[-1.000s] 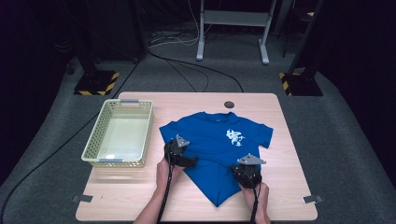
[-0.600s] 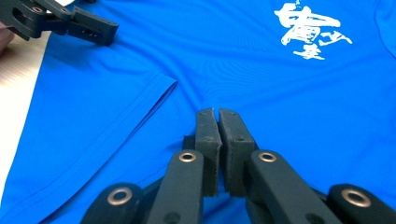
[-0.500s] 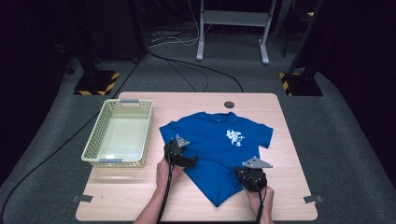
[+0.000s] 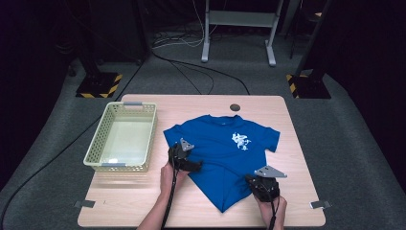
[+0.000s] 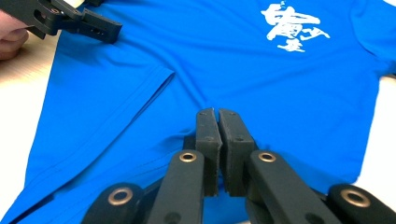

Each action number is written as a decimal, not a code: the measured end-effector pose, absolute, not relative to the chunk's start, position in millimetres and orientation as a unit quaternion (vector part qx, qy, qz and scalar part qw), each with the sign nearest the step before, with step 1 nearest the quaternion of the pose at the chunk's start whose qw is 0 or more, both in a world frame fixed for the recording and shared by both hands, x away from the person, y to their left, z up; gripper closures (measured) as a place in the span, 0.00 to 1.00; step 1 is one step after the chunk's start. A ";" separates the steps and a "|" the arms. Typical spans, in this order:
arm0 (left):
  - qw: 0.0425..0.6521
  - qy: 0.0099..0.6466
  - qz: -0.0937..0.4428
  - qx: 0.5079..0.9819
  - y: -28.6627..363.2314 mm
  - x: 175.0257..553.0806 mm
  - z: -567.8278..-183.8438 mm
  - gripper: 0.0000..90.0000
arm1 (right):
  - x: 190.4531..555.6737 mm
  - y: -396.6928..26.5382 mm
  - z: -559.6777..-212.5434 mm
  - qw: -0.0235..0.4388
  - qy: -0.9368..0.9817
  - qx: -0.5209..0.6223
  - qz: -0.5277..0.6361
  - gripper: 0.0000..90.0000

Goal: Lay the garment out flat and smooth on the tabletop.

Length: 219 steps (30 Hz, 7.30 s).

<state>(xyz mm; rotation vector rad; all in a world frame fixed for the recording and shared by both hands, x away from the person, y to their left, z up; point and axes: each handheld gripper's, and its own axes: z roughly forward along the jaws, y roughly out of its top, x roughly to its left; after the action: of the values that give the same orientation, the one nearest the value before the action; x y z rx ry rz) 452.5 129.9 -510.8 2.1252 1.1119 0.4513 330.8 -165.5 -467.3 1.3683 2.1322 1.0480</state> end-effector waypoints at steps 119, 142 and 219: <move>0.448 0.363 0.151 0.803 128.7 337.8 -492.0 0.92 | 385.0 -241.2 -508.8 0.241 0.711 0.580 0.315 0.17; 0.452 0.365 0.148 0.800 144.3 323.5 -487.3 0.92 | 385.1 -241.2 -508.8 0.241 0.711 0.580 0.315 0.17; 0.468 0.412 0.126 0.772 224.9 282.4 -477.0 0.32 | 382.5 -242.0 -509.4 0.226 0.727 0.570 0.308 0.03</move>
<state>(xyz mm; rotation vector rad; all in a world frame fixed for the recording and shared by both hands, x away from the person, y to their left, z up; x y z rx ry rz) 282.4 224.9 -477.0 1.8926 1.0100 0.3078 382.5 -242.0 -509.4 1.5714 2.0056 0.8489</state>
